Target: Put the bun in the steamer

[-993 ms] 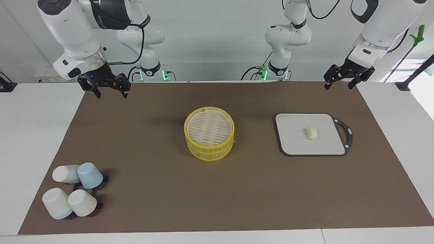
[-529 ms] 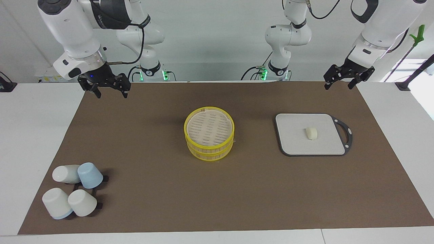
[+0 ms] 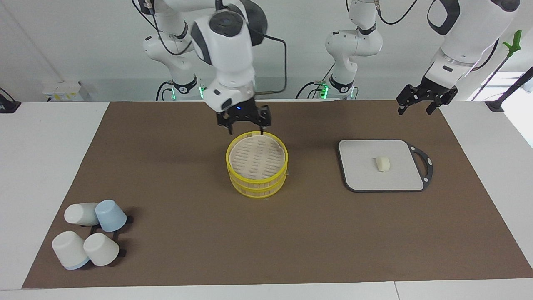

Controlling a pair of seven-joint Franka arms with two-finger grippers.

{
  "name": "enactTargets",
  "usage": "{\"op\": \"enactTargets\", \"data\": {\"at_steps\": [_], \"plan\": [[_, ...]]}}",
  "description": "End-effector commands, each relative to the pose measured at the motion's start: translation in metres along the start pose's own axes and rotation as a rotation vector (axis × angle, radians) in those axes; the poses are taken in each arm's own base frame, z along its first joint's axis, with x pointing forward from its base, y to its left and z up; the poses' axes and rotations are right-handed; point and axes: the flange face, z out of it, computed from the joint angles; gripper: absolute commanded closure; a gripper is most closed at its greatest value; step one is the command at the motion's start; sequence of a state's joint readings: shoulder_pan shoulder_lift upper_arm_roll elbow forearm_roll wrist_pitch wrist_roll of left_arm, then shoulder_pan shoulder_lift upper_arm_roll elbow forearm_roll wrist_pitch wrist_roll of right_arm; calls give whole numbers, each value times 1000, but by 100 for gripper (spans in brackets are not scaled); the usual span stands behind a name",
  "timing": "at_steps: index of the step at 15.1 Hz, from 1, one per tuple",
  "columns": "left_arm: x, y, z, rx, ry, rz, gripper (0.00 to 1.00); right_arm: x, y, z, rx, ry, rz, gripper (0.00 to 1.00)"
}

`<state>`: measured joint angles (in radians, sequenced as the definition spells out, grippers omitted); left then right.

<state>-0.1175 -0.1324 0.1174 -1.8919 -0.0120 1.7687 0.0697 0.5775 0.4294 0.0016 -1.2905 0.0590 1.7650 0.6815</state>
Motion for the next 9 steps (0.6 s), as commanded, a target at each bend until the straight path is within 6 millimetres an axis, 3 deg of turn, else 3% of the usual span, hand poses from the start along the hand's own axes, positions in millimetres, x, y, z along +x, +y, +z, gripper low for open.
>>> {"op": "enactTargets", "data": {"at_steps": [1, 2, 3, 5, 7, 9], "plan": [[-31, -6, 89, 10, 23, 31, 0, -5, -54, 51, 9, 11, 40, 0], [-31, -6, 116, 12, 20, 29, 0, -14, -65, 60, 6, 33, 13, 0], [-30, -6, 144, 15, 10, 32, 0, -17, -61, 77, -12, 23, 7, 0], [-28, -6, 188, 23, 17, 30, 0, -22, -60, 80, -4, 32, 2, 0], [-24, -7, 220, 30, 27, 26, 0, -25, -56, 88, -4, 33, -35, 0], [-19, -11, 237, 38, 62, 26, 0, -28, -52, 94, -6, 29, -59, 2]]}}
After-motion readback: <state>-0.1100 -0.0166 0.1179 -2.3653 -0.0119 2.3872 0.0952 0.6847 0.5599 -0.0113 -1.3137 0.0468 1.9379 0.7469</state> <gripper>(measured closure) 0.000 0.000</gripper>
